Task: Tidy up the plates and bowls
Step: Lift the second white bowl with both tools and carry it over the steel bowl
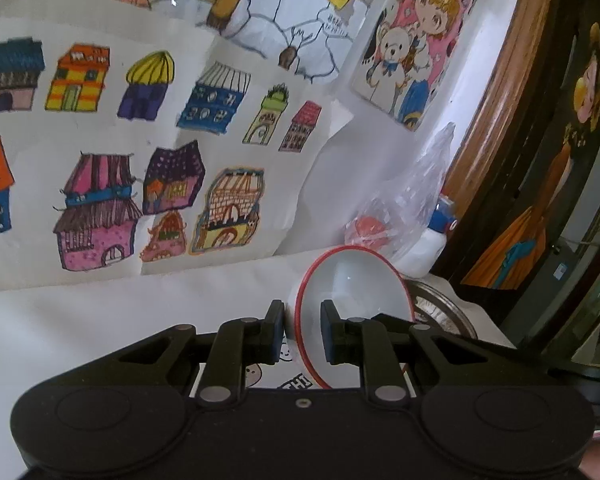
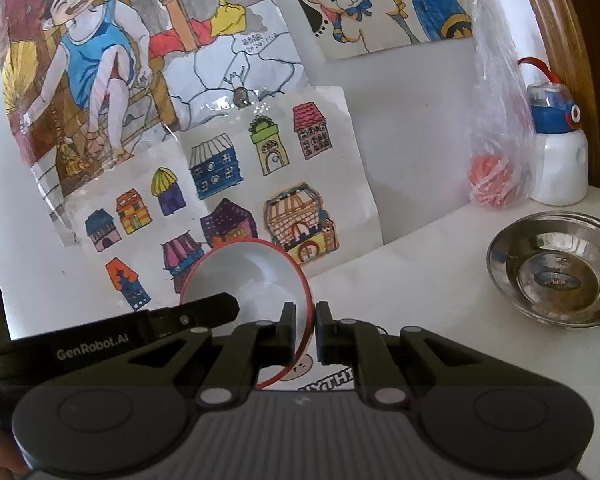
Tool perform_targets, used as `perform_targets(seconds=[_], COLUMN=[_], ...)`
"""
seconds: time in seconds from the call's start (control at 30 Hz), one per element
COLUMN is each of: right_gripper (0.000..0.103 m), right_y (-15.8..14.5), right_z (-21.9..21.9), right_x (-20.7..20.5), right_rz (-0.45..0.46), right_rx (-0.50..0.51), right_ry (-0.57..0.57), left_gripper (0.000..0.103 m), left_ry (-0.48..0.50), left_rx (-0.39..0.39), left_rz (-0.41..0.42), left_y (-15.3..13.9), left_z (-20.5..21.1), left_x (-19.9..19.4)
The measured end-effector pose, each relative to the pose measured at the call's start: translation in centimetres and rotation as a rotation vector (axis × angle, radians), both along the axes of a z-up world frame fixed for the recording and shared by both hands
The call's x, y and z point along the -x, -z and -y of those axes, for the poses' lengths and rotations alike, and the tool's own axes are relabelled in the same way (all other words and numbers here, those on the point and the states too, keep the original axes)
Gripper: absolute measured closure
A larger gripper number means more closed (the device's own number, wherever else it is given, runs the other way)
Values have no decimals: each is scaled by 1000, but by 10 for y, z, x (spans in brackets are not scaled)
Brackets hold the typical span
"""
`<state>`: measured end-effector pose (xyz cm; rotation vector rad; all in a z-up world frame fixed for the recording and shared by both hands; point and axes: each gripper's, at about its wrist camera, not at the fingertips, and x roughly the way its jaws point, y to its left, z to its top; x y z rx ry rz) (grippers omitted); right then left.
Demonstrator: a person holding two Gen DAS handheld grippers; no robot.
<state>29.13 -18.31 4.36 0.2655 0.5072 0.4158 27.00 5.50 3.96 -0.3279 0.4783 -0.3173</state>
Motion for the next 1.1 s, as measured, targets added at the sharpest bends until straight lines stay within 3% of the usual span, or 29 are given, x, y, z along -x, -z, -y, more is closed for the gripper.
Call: perform_targets(seconds=[1.1], right_gripper=[92], right_y=[-20], right_z=[5], right_x=[34], right_rz=[39], right_rx=[-11], right_ry=[0], left_gripper=[83], left_ry=[9], left_rx=[0], left_rz=[68], left_y=[-27], left_z=[1], left_x=[40])
